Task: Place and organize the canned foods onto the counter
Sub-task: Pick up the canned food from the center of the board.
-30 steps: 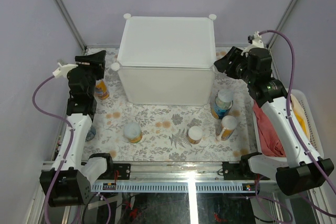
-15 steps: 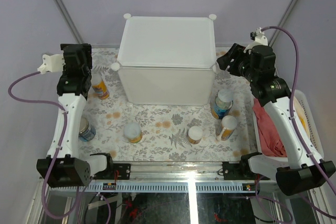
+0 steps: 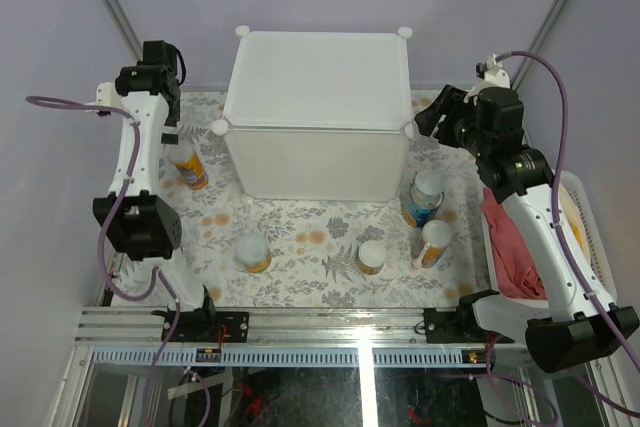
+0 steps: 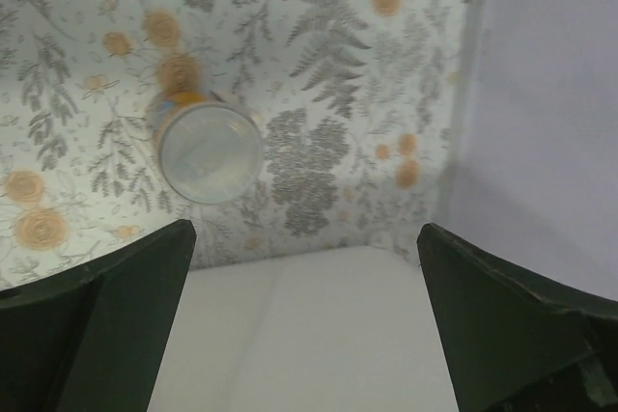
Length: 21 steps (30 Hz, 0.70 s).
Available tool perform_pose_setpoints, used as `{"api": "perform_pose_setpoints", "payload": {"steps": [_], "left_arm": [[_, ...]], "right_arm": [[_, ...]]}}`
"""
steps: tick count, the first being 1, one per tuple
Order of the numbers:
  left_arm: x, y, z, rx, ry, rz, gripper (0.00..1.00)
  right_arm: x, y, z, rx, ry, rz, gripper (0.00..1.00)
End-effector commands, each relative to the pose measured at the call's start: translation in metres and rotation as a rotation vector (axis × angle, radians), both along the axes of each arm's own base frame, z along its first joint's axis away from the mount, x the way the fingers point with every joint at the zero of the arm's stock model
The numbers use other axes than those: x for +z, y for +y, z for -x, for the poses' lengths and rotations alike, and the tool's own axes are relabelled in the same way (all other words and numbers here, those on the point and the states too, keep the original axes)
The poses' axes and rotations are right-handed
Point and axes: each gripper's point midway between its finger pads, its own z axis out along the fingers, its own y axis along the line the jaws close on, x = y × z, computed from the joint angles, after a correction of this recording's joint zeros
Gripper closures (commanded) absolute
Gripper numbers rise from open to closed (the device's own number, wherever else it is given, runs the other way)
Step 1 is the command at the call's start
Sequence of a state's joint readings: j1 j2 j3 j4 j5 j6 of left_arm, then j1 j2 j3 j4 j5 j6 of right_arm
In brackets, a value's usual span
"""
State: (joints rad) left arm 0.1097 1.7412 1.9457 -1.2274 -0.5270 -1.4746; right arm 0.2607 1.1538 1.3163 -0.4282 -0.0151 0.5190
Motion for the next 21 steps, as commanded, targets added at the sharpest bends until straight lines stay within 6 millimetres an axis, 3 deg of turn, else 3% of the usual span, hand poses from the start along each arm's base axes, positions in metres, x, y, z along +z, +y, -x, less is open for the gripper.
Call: {"api": "perform_pose_setpoints", "payload": {"steps": [1,7,21], "left_arm": [[-0.043,0.0,0.029,0.073,0.22,0.106,0.01],[-0.075,-0.006,0.026,0.069,0.295,0.171,0.0],[-0.115,-0.002,0.035,0.085,0.403,0.228,0.0]], "right_arm": [[0.003,0.0,0.0,-0.003,-0.034,-0.002,0.33],[-0.004,0.0,0.004,0.001,-0.021,-0.002,0.33],[-0.008,0.002,0.001,0.005,-0.013,0.0,0.33]]}}
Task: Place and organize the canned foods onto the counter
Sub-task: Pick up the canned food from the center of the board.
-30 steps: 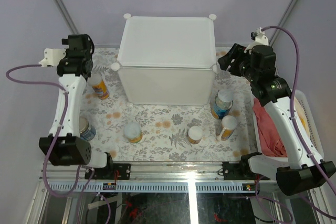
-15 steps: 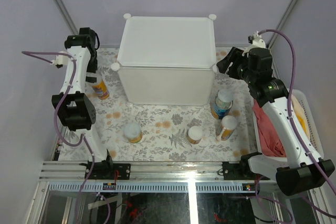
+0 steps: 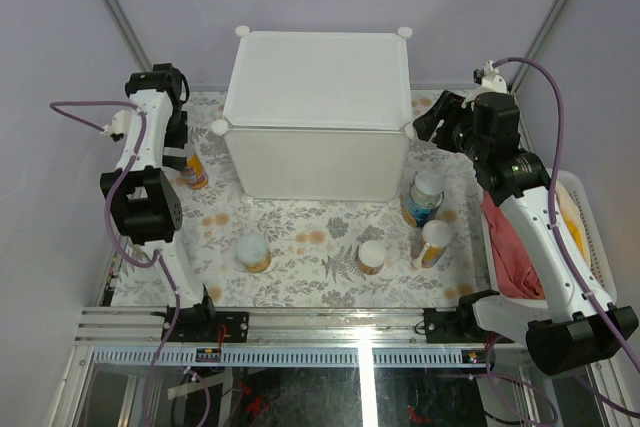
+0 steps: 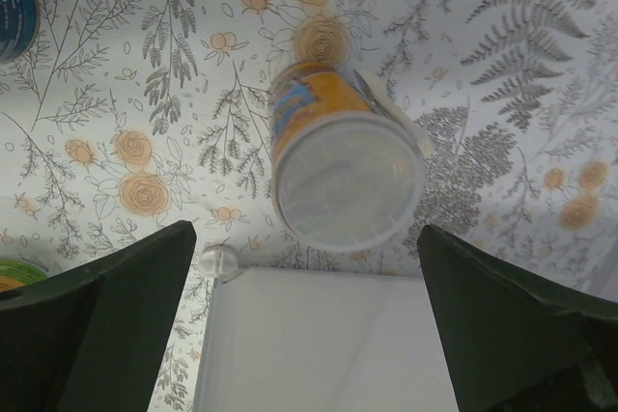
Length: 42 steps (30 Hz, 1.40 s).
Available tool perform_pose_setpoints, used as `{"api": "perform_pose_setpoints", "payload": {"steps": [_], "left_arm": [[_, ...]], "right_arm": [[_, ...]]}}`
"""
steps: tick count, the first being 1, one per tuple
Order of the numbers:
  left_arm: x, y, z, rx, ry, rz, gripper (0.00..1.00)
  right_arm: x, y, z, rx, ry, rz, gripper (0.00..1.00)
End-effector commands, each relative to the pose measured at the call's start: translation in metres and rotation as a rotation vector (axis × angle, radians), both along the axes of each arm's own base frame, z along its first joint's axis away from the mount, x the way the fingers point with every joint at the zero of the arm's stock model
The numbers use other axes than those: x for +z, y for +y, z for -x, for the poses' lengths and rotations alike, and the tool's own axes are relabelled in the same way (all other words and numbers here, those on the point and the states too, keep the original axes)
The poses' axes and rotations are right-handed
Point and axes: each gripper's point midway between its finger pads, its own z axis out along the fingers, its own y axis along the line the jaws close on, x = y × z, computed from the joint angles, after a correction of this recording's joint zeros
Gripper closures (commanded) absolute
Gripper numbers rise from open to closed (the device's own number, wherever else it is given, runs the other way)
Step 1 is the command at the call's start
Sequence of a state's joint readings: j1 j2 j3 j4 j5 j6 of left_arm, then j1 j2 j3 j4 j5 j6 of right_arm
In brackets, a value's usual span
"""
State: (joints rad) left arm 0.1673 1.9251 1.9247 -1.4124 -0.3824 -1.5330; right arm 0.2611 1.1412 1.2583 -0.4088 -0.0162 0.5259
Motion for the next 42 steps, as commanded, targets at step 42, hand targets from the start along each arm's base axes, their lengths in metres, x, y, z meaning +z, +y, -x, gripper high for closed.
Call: {"api": "perform_pose_setpoints", "payload": {"steps": [42], "left_arm": [[-0.075,0.016,-0.022,0.025,0.012,-0.006,0.01]], "right_arm": [[0.007,0.009,-0.026,0.018,-0.027,0.009,0.34]]}}
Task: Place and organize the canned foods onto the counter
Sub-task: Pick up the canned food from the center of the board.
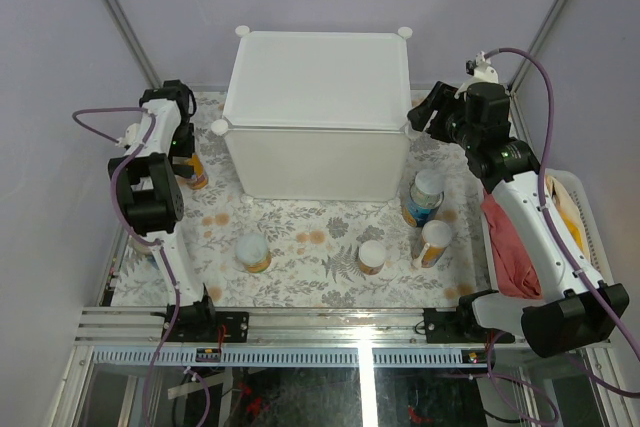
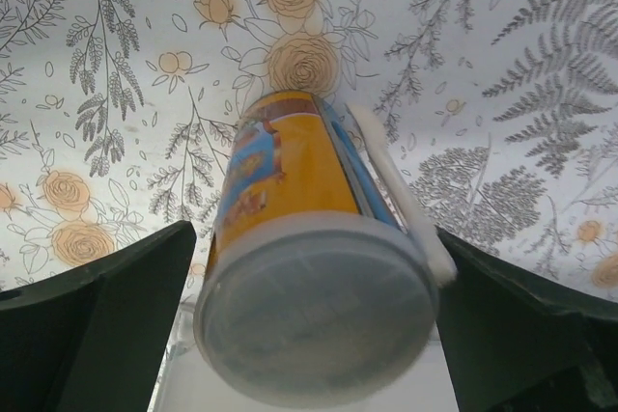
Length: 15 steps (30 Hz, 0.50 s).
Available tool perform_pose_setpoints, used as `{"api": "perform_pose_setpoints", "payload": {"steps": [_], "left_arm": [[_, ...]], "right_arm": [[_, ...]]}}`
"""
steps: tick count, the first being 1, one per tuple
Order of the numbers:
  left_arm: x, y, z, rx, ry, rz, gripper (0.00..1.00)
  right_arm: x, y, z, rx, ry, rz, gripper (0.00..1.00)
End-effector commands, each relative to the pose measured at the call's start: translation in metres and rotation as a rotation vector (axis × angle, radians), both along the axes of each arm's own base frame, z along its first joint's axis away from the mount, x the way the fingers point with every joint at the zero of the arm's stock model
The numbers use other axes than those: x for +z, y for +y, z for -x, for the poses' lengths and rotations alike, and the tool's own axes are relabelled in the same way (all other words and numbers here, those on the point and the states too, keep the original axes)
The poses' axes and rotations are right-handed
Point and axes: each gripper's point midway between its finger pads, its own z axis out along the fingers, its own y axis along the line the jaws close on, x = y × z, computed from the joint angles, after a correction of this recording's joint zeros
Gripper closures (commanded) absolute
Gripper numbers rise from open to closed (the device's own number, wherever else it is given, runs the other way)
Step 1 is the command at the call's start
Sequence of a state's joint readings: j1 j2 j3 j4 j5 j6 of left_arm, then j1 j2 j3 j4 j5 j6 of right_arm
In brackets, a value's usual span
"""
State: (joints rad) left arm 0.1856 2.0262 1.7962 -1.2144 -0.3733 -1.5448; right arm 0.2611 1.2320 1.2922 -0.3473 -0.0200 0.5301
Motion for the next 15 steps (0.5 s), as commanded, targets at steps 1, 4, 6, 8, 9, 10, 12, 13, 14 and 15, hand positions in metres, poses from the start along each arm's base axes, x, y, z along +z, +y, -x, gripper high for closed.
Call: {"api": "perform_pose_setpoints", "payload": {"steps": [1,4,6,8,9,10,12,13,14,15], "left_arm": [[-0.008,0.007,0.002,-0.004,-0.011,-0.025,0.02],[-0.013,0.007,0.004,-0.012,-0.019,-0.028,0.07],[-0.016,0.007,0.003,-0.029,-0.035,-0.031,0.14],[-0.017,0.006,0.002,-0.043,-0.055,-0.033,0.25],[-0.016,0.006,0.001,-0.05,-0.068,-0.036,0.31],[-0.015,0.006,0.0,-0.057,-0.078,-0.039,0.38],[-0.014,0.006,-0.003,-0.072,-0.104,-0.043,0.54],[-0.014,0.005,-0.005,-0.083,-0.109,-0.044,0.63],[-0.013,0.005,-0.006,-0.092,-0.115,-0.043,0.72],[-0.012,0.004,-0.007,-0.101,-0.117,-0.04,0.82]], "right_arm": [[0.011,0.001,0.0,0.016,-0.024,0.017,0.34],[0.011,0.001,0.001,0.017,-0.024,0.019,0.34],[0.011,0.001,0.001,0.017,-0.026,0.02,0.34],[0.011,0.001,0.001,0.017,-0.026,0.021,0.34],[0.011,0.001,0.002,0.016,-0.024,0.021,0.34],[0.011,0.001,0.002,0.016,-0.026,0.021,0.34],[0.011,0.0,0.002,0.014,-0.027,0.022,0.34],[0.012,0.0,0.002,0.013,-0.027,0.02,0.34],[0.012,0.001,0.002,0.014,-0.028,0.019,0.34],[0.013,0.0,0.002,0.013,-0.03,0.018,0.34]]}}
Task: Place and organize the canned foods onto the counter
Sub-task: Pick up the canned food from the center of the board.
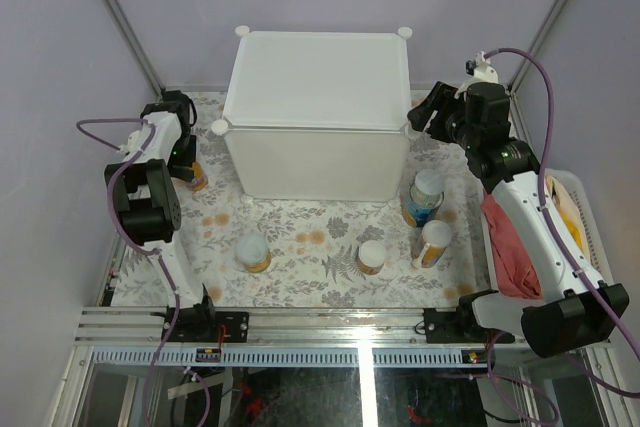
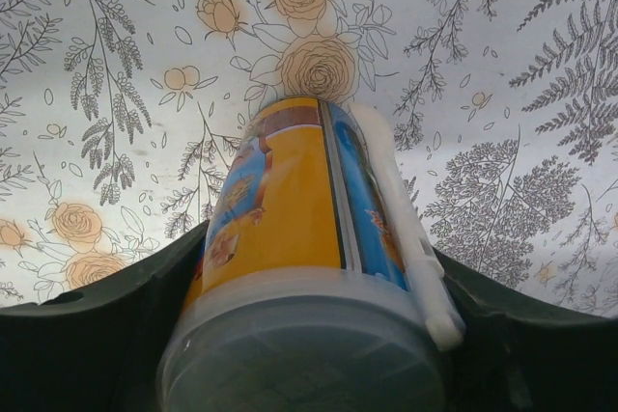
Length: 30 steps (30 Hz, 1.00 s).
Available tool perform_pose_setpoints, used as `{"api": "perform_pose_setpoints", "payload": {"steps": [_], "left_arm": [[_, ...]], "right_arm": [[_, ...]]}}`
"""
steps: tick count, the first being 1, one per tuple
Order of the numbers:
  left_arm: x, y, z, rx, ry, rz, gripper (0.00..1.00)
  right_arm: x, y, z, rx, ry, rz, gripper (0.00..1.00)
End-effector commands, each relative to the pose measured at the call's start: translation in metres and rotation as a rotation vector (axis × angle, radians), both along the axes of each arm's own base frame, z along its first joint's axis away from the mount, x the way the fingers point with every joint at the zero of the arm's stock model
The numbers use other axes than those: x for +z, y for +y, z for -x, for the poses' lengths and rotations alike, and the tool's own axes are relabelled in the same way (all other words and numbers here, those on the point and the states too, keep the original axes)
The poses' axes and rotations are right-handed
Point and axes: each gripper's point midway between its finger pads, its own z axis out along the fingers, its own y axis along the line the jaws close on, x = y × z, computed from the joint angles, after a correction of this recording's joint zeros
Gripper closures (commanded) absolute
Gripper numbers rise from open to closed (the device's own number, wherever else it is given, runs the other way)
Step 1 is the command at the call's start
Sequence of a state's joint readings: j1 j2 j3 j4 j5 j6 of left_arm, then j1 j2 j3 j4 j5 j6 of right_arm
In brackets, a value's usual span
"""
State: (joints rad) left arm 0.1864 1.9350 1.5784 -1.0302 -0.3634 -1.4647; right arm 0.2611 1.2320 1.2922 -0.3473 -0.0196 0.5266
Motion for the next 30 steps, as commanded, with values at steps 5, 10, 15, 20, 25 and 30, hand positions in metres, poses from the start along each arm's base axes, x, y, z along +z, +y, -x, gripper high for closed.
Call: {"api": "perform_pose_setpoints", "payload": {"steps": [5,10,15,20,25,30], "left_arm": [[0.009,0.005,-0.022,-0.069,-0.091,-0.022,1.0],[0.024,0.006,-0.027,-0.108,-0.128,-0.04,1.0],[0.043,0.007,-0.026,-0.117,-0.185,-0.063,1.0],[0.065,0.006,-0.026,-0.14,-0.239,-0.103,1.0],[0.095,0.006,-0.026,-0.167,-0.294,-0.159,1.0],[0.122,0.003,-0.026,-0.189,-0.347,-0.191,1.0]], "right_arm": [[0.015,0.001,0.003,0.01,-0.033,0.008,0.34],[0.018,0.0,0.004,0.009,-0.042,0.007,0.34],[0.019,-0.002,0.005,0.003,-0.045,0.015,0.34],[0.024,-0.002,0.005,0.004,-0.055,0.016,0.34],[0.034,-0.003,0.008,0.001,-0.077,0.014,0.34],[0.046,-0.007,0.011,-0.006,-0.103,0.016,0.34]]}}
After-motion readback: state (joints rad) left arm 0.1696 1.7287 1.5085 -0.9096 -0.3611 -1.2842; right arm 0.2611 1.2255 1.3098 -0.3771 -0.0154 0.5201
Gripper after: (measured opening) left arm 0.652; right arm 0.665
